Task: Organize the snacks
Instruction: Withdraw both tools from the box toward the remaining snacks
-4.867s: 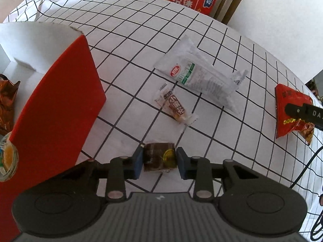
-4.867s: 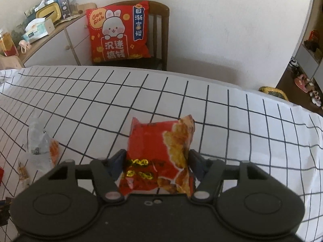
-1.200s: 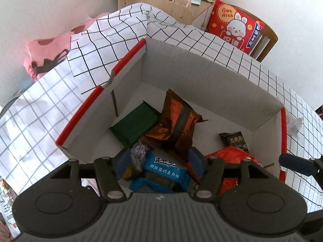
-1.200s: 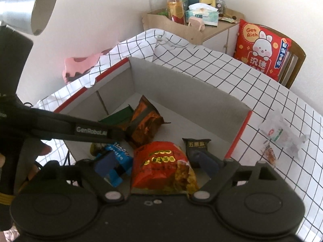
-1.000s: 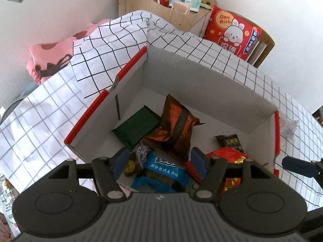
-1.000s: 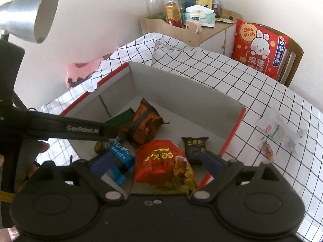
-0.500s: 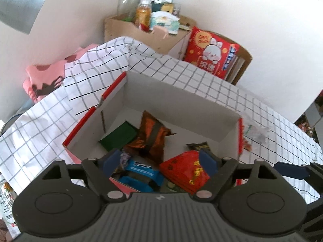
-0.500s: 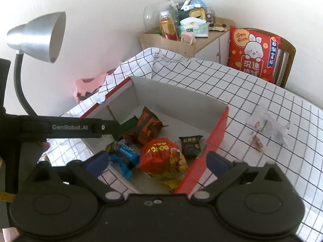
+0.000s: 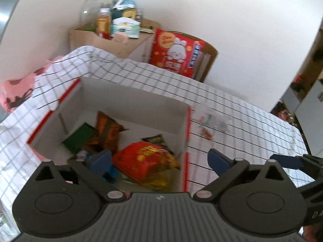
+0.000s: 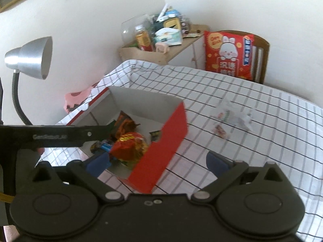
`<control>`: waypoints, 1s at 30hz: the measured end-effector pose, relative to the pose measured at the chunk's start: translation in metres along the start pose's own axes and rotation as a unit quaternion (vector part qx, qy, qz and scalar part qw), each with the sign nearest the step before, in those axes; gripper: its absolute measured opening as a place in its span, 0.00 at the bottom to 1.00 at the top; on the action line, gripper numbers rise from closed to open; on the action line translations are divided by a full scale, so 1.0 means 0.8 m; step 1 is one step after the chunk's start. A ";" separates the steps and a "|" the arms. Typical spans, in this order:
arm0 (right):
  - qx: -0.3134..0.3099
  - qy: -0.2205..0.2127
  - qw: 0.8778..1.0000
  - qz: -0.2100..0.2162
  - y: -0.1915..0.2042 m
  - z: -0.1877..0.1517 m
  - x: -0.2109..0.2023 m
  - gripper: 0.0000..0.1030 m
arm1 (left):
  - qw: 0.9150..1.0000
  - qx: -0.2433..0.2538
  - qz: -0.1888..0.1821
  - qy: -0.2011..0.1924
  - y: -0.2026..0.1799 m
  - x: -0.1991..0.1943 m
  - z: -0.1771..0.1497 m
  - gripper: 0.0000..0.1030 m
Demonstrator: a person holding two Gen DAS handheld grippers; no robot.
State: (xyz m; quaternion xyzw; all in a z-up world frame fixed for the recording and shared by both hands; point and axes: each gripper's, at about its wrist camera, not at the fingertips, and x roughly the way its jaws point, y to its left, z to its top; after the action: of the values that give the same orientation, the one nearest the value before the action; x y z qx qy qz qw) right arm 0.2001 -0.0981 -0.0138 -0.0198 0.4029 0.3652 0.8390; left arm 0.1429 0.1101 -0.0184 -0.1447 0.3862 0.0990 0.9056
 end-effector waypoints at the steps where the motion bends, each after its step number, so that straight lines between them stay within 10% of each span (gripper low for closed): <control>1: 0.004 -0.003 1.000 -0.003 -0.007 -0.003 -0.005 1.00 | 1.000 0.004 -0.003 0.001 -0.007 0.001 -0.001 0.99; 14: 0.022 -0.011 0.997 -0.070 -0.120 -0.003 -0.054 1.00 | 0.999 0.008 -0.040 0.022 -0.121 0.033 -0.022 0.99; 30: -0.008 0.000 0.995 -0.104 -0.208 0.034 -0.023 1.00 | 1.000 -0.006 0.016 0.020 -0.198 0.108 -0.004 0.99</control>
State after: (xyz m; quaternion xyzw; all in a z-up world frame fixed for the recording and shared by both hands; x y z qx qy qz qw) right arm 0.3155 -0.2222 -0.0262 -0.0677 0.3955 0.2792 0.8724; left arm 0.2457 -0.0340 -0.0536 -0.1457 0.4058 0.1124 0.8952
